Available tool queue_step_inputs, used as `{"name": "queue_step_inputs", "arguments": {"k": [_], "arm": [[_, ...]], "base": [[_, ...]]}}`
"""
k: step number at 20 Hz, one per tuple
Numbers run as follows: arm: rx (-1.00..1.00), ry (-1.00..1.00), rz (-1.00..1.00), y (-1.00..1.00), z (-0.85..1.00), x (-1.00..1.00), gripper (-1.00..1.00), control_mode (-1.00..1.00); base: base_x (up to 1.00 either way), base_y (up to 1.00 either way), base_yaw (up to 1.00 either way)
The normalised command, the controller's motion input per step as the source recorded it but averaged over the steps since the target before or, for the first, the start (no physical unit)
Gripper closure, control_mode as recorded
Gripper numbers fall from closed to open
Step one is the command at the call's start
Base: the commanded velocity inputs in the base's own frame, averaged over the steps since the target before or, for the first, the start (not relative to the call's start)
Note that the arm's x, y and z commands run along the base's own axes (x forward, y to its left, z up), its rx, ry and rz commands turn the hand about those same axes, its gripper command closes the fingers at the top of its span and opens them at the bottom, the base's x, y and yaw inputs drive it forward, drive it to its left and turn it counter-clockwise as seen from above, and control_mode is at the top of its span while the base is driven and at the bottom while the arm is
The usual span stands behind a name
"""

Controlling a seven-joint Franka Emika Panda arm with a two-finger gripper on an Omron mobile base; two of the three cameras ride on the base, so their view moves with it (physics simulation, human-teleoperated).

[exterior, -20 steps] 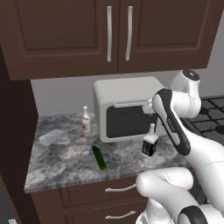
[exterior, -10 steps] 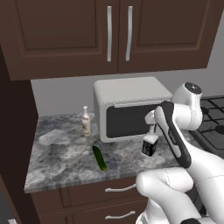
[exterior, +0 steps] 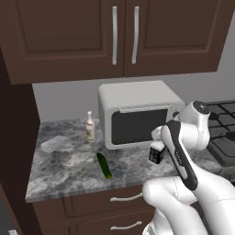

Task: Place the liquors on the top shelf of the fridge to keep them out of children's reach, and place the cucumber on lower shelves for easy access.

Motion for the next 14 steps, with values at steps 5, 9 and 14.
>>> {"name": "queue_step_inputs", "arguments": {"k": [5, 9, 14], "arm": [[0.0, -0.11, 0.0, -0.01, -0.15, 0.0, -1.0, -1.0], [0.0, -0.1, 0.0, 0.0, -0.23, 0.0, -1.0, -1.0], [0.0, -0.04, 0.0, 0.0, -0.13, 0.03, -1.0, -1.0]], "base": [[0.0, 0.0, 0.0], [0.0, 0.0, 0.0], [0.0, 0.0, 0.0]]}}
